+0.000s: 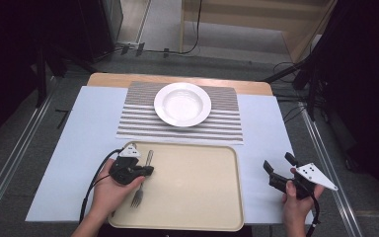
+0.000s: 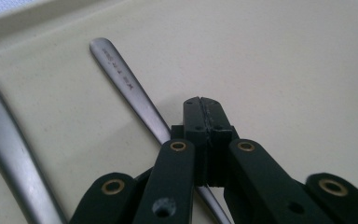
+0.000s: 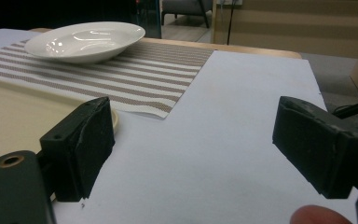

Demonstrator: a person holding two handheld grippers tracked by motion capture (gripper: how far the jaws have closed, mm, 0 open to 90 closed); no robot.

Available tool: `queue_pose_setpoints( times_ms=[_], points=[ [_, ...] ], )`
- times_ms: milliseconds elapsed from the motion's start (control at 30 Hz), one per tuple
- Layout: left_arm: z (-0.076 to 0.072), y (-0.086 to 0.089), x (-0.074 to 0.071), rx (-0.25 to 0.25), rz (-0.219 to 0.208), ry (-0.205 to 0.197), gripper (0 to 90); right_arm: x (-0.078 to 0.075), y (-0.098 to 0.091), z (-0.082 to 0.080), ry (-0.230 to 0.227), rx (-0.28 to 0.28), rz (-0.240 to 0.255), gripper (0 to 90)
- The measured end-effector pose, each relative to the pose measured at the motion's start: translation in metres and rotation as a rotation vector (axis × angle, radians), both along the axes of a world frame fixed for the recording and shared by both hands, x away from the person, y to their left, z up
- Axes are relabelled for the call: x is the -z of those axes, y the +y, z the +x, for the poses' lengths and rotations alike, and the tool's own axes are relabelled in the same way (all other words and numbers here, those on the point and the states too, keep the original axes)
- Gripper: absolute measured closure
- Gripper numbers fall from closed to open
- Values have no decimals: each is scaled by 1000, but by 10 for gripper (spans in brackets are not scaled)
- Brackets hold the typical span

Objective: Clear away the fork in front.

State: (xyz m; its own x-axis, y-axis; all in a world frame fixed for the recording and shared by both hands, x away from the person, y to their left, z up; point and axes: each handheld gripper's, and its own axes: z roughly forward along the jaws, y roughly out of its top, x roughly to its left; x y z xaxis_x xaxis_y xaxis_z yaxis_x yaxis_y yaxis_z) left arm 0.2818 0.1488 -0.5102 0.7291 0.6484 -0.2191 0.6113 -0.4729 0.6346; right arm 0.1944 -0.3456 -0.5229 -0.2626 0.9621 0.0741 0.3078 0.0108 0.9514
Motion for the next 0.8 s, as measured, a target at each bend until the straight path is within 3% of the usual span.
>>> queue_pose_setpoints(
  times_ms=[467,733,800],
  points=[
    [3,12,0,-44,-6,-2,890,0,-1,0,1,-5,-7,137],
    [4,18,-3,-38,-62,12,888,1,0,1,3,-11,-13,136],
    [3,19,-6,-42,-100,7,879,2,0,1,3,-15,-13,137]
  ],
)
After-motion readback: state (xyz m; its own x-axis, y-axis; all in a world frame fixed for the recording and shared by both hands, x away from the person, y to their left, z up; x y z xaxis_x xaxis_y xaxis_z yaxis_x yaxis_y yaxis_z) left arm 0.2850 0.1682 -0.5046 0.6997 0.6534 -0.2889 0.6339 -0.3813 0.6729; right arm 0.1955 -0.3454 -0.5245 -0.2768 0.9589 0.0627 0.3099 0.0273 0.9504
